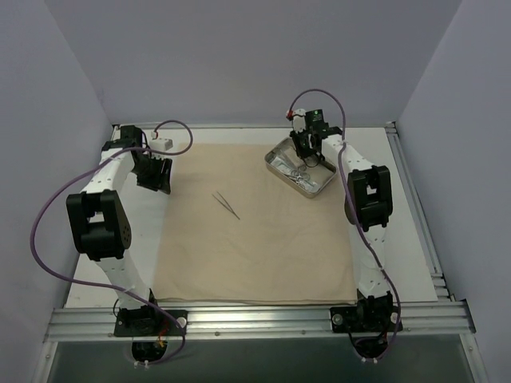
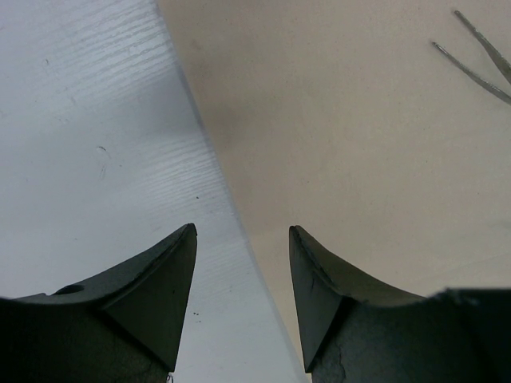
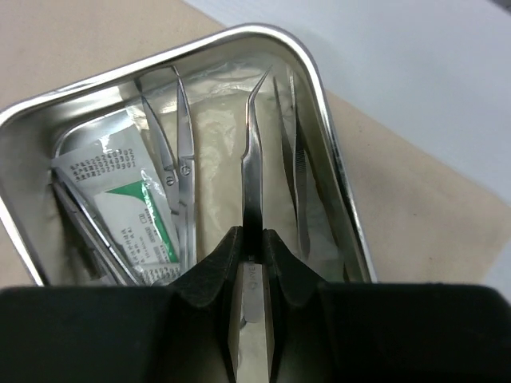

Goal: Open and lay out the surgical kit
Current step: Pick up the medical item from the container, then place the medical item in the surgical kit.

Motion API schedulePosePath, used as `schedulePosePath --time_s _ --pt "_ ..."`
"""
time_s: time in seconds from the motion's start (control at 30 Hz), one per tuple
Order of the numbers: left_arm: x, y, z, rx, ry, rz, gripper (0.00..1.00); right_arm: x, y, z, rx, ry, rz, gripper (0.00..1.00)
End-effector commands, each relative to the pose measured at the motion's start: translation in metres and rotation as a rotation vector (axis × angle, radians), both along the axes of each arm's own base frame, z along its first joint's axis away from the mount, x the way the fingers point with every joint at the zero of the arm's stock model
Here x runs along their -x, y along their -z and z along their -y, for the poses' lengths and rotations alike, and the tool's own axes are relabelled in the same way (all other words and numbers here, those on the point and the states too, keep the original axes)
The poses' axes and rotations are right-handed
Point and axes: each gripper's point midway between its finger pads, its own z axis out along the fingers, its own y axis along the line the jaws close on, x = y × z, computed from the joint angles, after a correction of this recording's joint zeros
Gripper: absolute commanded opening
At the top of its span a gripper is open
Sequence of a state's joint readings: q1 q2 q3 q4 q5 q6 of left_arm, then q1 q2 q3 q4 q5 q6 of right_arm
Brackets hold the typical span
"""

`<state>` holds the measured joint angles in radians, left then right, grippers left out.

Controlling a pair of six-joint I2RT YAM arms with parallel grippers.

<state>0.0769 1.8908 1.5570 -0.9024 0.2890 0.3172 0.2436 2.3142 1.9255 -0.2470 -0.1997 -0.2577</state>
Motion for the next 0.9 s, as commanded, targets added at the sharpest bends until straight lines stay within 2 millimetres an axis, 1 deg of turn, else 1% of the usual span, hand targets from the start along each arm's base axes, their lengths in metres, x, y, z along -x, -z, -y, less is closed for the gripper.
schedulePosePath --time_s 0.0,0.1,0.27,0.3,0.37,0.4,0.43,0.47,0.5,0.53,0.57,0.6,0.63,0.67,0.7,0.73,0.77,0.8,0.83,0.87 --pt "-0.007 -0.022 0.0 0.005 0.004 0.057 0.59 0.002 -0.082 -0.003 -0.037 -0.031 0.131 0.01" --pt "-0.006 -0.024 0.0 0.005 0.009 0.064 0.59 0.005 -0.092 -0.003 -0.041 -0.04 0.147 0.01" --pt "-0.005 -0.028 0.001 0.005 0.014 0.076 0.59 0.008 -0.096 -0.002 -0.035 -0.036 0.147 0.01" --pt "-0.004 -0.028 0.002 0.011 0.016 0.077 0.59 0.008 -0.098 -0.003 -0.04 -0.035 0.148 0.0" --pt "-0.005 -0.032 0.003 0.019 0.019 0.089 0.59 0.011 -0.11 -0.008 -0.069 -0.033 0.162 0.0" --pt "-0.006 -0.036 0.004 0.025 0.02 0.099 0.59 0.013 -0.116 -0.015 -0.091 -0.043 0.169 0.0" --pt "-0.007 -0.04 0.009 0.047 0.027 0.106 0.59 0.019 -0.131 -0.027 -0.121 -0.059 0.189 0.0" --pt "-0.007 -0.044 0.011 0.06 0.03 0.112 0.59 0.023 -0.138 -0.035 -0.143 -0.068 0.201 0.0" --pt "-0.01 -0.051 0.013 0.073 0.035 0.131 0.59 0.021 -0.155 -0.044 -0.167 -0.07 0.265 0.0" --pt "-0.011 -0.058 0.019 0.103 0.042 0.147 0.59 0.038 -0.164 -0.06 -0.182 -0.078 0.292 0.0" --pt "-0.013 -0.064 0.022 0.117 0.043 0.161 0.59 0.044 -0.169 -0.069 -0.208 -0.039 0.317 0.0" --pt "-0.014 -0.069 0.026 0.132 0.046 0.174 0.59 0.041 -0.189 -0.081 -0.233 -0.015 0.419 0.0" --pt "-0.018 -0.082 0.032 0.159 0.044 0.201 0.59 0.052 -0.186 -0.078 -0.192 0.047 0.452 0.0" --pt "-0.019 -0.089 0.04 0.178 0.05 0.212 0.59 0.069 -0.186 -0.106 -0.193 0.02 0.475 0.0" --pt "-0.021 -0.096 0.047 0.2 0.057 0.225 0.6 0.074 -0.195 -0.12 -0.227 0.02 0.528 0.0" --pt "-0.025 -0.112 0.056 0.232 0.054 0.253 0.62 0.084 -0.19 -0.128 -0.221 0.02 0.537 0.0" --pt "-0.024 -0.123 0.068 0.278 0.072 0.269 0.63 0.092 -0.191 -0.14 -0.238 0.003 0.549 0.0" --pt "-0.024 -0.133 0.078 0.304 0.087 0.285 0.64 0.104 -0.197 -0.163 -0.291 -0.024 0.567 0.0" --pt "-0.022 -0.147 0.1 0.342 0.112 0.309 0.65 0.109 -0.195 -0.173 -0.316 -0.032 0.563 0.0" --pt "-0.022 -0.158 0.11 0.371 0.126 0.331 0.67 0.114 -0.193 -0.18 -0.338 -0.037 0.555 0.0"
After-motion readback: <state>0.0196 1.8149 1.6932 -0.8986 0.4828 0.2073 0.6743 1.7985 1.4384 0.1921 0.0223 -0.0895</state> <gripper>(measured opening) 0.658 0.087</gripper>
